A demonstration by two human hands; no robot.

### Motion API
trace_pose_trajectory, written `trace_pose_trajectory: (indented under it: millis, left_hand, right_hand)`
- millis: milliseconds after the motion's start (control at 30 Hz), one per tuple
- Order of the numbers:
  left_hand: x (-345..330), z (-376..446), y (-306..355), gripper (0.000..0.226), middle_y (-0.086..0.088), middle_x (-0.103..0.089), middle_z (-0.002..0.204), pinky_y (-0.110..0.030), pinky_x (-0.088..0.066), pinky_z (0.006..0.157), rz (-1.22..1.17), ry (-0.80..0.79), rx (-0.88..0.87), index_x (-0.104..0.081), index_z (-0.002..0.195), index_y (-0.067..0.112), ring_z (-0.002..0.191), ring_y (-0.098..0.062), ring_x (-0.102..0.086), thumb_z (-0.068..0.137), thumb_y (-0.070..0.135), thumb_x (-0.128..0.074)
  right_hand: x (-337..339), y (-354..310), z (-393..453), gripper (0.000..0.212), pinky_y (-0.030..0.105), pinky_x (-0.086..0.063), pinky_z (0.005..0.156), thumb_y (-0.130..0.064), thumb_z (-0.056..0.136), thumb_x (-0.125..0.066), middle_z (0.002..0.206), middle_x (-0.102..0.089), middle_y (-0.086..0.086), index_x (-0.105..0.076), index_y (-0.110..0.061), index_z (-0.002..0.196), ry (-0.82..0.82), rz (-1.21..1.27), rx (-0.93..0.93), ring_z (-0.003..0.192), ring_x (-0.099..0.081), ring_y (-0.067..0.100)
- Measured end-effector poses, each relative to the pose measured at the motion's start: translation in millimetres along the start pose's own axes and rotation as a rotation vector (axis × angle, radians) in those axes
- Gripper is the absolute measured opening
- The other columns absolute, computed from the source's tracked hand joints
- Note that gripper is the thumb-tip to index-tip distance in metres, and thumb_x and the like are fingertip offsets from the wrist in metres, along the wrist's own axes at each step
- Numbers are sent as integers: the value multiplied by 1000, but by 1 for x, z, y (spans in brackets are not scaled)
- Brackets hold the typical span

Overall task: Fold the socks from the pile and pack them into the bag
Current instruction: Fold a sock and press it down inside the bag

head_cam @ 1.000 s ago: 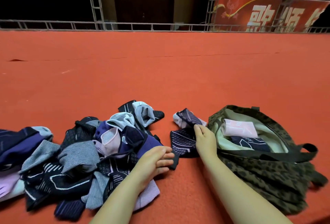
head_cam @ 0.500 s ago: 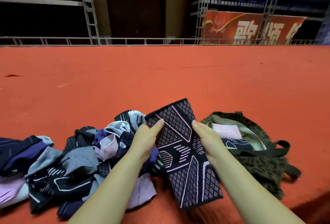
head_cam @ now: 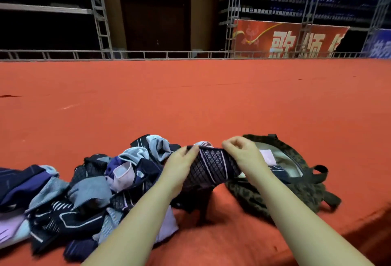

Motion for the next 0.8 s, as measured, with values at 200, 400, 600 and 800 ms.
trace_pose_trajectory:
  millis: [200, 400, 600, 800]
  left_hand:
    - [8, -74, -91, 25, -18, -71, 104, -38, -54, 85, -207, -122, 407, -61, 107, 2, 95, -28, -68, 98, 19, -45]
    - [24, -92, -133, 21, -11, -73, 101, -58, -47, 94, -20, -53, 541, -61, 105, 13, 102, -31, -66, 98, 27, -46]
    - [29, -77, -120, 21, -5, -71, 100, -45, -50, 88, 81, 57, 454, -63, 98, 24, 95, -25, -66, 93, 40, -51]
    - [33, -70, -110, 32, 9, -60, 115, -36, -43, 93, 169, 34, 328, -46, 123, 33, 99, -12, -58, 92, 32, -55]
  right_hand:
    - [-15, 87, -67, 24, 23, -36, 60, -28, 87, -67, 62, -56, -9, -59, -19, 66, -275, -190, -225, 59, -46, 4]
    - [-16, 124, -102, 19, 27, -42, 66, -34, 82, -71, 74, -66, -6, -63, -18, 77, -431, -150, -362, 68, -55, 8]
    - [-16, 134, -94, 38, 25, -44, 55, -8, 86, -65, 75, -60, 5, -49, -19, 119, -390, 172, -494, 64, -58, 15]
    - [-35, 148, -73, 52, 20, -37, 59, -10, 84, -68, 68, -46, -4, -45, -19, 129, -237, -243, -280, 59, -47, 6]
Point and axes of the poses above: each hand's wrist, its own z-axis towards the middle knuckle, its own x-axis out of the back of the hand, y = z × x, the point moved 2 cm from there along z, towards the middle knuckle
